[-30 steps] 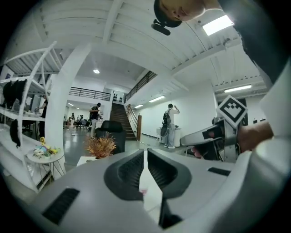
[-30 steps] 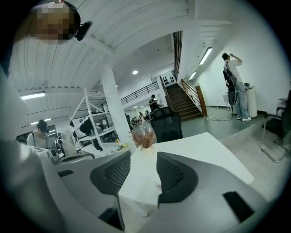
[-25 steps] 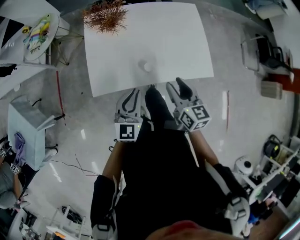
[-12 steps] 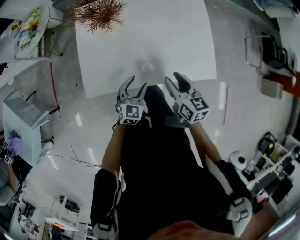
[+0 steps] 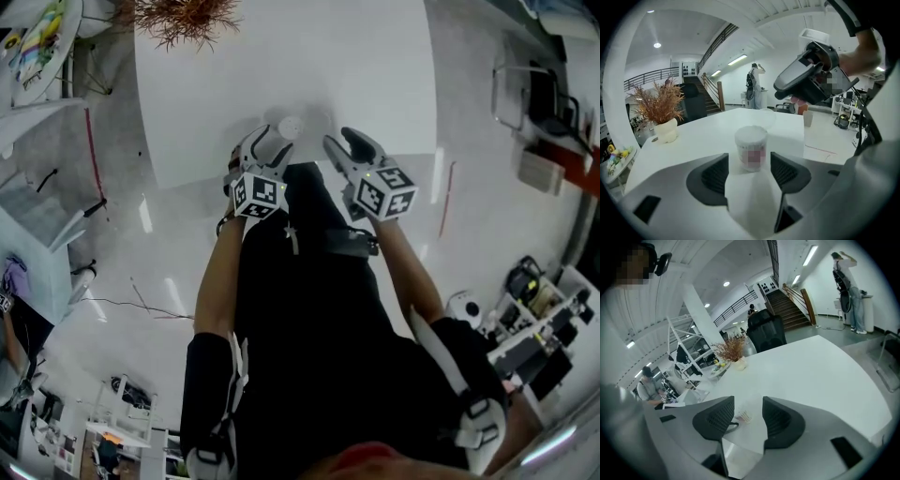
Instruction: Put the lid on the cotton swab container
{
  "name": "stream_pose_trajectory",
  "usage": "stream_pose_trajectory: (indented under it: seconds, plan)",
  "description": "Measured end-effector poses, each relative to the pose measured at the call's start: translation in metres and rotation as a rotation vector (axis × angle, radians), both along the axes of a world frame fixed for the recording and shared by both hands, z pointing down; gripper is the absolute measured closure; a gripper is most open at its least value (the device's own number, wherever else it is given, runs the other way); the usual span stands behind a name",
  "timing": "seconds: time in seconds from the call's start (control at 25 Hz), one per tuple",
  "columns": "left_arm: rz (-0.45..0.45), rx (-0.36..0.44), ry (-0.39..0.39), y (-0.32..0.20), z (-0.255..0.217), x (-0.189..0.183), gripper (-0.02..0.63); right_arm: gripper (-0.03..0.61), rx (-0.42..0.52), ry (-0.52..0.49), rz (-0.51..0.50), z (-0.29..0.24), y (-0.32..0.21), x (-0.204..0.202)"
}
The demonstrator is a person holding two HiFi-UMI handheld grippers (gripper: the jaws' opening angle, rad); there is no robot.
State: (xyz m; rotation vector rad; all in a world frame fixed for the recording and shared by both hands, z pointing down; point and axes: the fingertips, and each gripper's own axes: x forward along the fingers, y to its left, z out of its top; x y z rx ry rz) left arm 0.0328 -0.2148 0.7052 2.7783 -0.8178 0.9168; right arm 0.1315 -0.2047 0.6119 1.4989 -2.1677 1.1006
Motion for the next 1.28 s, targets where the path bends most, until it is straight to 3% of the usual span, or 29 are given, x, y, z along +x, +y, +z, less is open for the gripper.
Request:
stream_pose_trajectory:
  seconds: [0.6,0.96,1.28]
  plan:
    - [0.074,0.032,-0.020,-0.009,0.005,0.026,0.369,0.413,-0.136,-0.055,0.022,0.047,-0.011,-0.001]
    - [0.076,0.012,0.007,-0.009,0.006,0.027,0.374,0.414,-0.085,-0.098,-0.038,0.035,-0.014,-0.016]
    - [0.098,0.008,0.027,-0.009,0.006,0.027,0.379,0.414,-0.052,-0.091,-0.198,0.024,-0.009,-0.046]
